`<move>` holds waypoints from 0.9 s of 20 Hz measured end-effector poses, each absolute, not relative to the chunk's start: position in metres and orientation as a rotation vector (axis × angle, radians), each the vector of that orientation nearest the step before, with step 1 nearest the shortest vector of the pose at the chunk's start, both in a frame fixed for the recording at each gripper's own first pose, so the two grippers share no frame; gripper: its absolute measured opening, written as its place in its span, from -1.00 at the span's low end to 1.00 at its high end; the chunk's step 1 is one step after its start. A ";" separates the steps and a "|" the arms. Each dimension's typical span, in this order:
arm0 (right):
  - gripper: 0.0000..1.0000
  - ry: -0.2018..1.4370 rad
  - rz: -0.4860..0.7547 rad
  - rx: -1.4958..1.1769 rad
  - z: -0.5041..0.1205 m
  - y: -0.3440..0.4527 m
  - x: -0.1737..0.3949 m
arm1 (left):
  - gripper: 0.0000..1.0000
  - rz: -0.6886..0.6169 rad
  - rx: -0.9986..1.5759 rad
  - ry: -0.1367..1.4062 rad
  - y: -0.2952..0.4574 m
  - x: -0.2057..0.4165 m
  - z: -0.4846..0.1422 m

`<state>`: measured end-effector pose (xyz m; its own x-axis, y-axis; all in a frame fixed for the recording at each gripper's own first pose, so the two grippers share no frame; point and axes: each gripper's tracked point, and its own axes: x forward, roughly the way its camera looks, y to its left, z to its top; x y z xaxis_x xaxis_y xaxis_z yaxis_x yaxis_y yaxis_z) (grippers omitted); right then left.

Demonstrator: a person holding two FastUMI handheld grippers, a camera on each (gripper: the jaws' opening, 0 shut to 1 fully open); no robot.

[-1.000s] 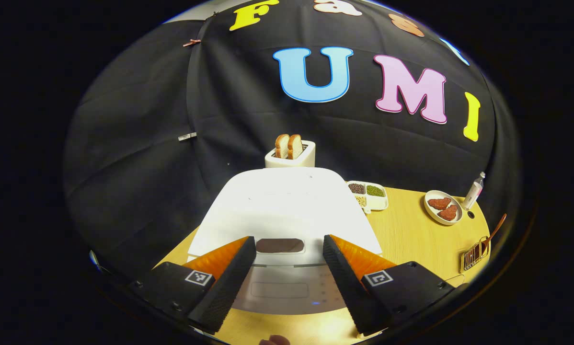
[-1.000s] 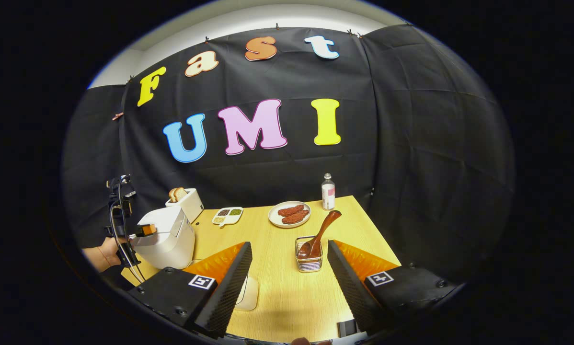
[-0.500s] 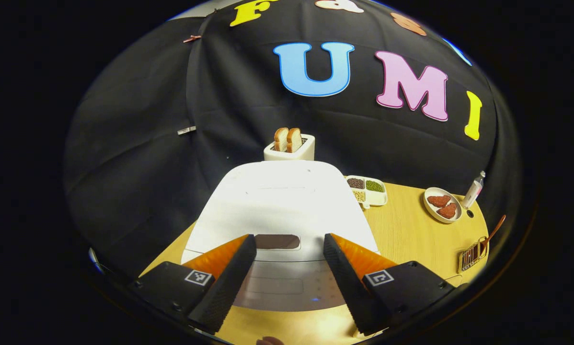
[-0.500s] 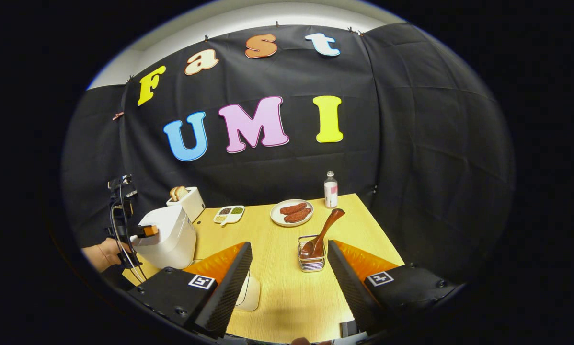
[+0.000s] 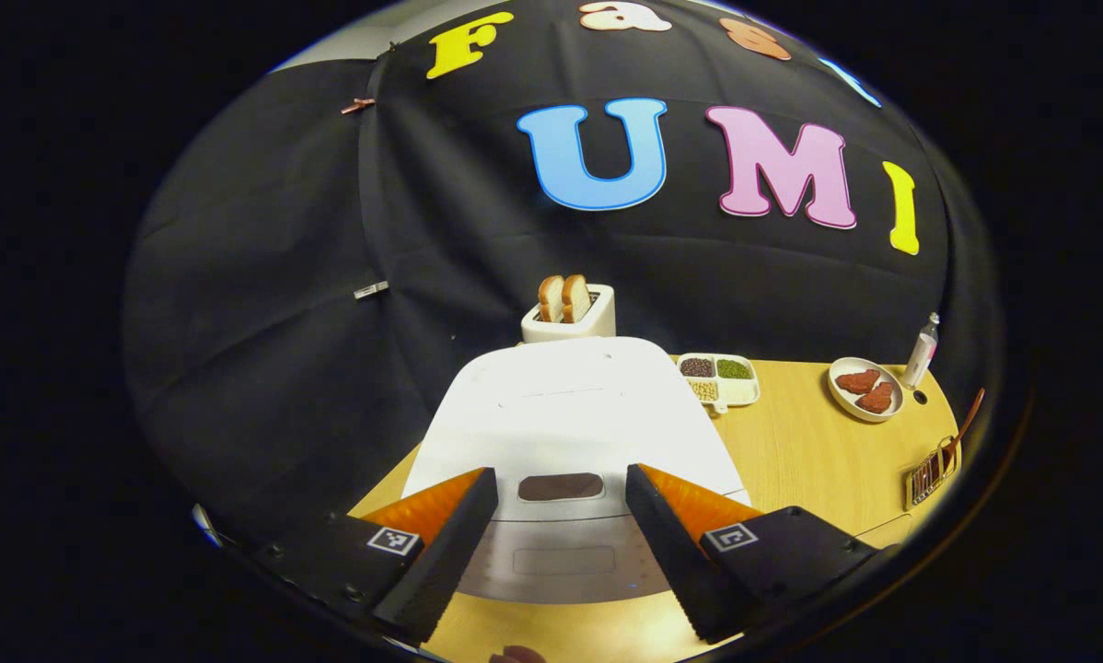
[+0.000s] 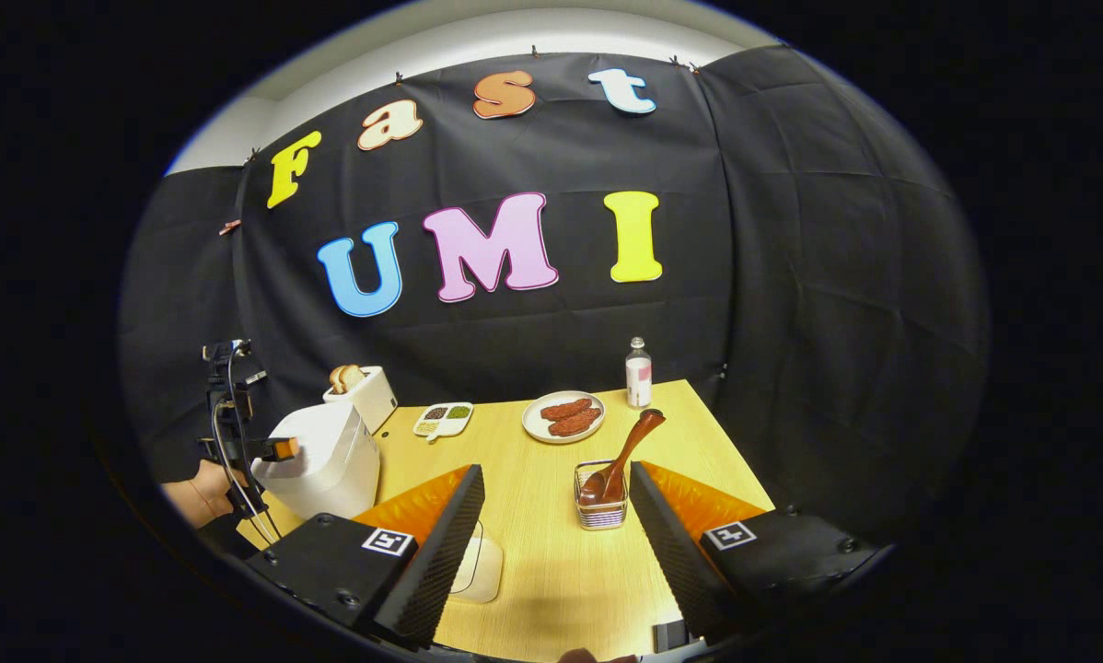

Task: Close the left gripper, press the button to open the rice cooker; take a wooden spoon from the chopstick holder with the right hand, scoop a spoonful of rice and pour it into the rice cooker, then put the wooden spoon back into the chopstick holder.

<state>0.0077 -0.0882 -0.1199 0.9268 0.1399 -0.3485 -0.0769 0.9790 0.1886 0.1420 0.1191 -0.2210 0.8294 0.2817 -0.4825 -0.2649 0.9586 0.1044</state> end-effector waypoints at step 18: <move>0.97 0.184 0.165 0.105 -0.049 -0.062 0.026 | 0.93 0.047 -0.036 0.109 0.019 0.054 -0.030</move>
